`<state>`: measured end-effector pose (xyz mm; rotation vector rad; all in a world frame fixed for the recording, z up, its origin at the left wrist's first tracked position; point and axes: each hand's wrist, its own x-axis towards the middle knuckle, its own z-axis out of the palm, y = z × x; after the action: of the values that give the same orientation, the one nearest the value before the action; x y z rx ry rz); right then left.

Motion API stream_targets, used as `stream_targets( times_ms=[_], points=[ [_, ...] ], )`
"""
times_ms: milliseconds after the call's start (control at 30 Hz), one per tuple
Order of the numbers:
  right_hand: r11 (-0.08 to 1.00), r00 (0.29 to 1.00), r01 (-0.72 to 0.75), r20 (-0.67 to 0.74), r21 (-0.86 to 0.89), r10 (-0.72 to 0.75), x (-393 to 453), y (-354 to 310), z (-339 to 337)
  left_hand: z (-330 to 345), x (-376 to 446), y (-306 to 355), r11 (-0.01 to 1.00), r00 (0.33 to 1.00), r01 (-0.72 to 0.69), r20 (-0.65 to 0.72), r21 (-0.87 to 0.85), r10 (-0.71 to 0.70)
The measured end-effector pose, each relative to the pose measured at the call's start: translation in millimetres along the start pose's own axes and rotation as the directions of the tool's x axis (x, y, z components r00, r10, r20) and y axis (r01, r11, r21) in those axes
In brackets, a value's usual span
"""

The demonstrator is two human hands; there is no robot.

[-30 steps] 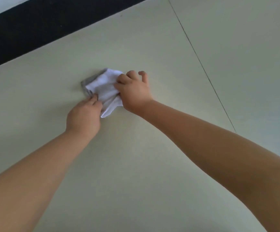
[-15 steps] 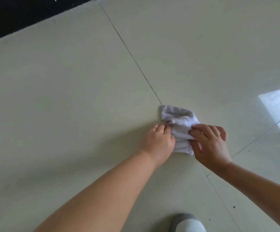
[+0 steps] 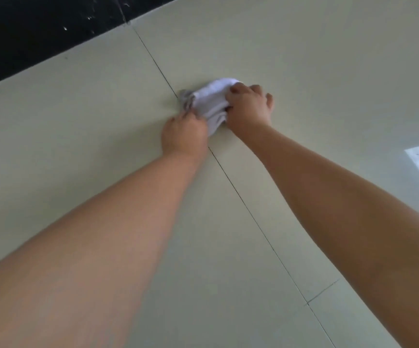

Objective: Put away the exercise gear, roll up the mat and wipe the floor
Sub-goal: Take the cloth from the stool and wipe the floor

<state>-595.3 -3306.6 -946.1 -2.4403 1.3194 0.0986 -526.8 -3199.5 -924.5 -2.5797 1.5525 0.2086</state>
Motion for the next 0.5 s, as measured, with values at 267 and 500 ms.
stream_targets(
  times_ms=[267,500],
  points=[
    [0.927,0.925,0.373,0.093,-0.032,-0.368,-71.3,-41.3,36.1,25.4,-87.9,-60.8,0.988,0.987,0.061,0.157,-0.141,-0.039],
    [0.989,0.977,0.144,-0.154,-0.042,-0.149,-176.9,109.4,20.5,37.7,-125.9,60.6,0.899,0.922,-0.330,0.105,-0.287,0.372]
  ],
)
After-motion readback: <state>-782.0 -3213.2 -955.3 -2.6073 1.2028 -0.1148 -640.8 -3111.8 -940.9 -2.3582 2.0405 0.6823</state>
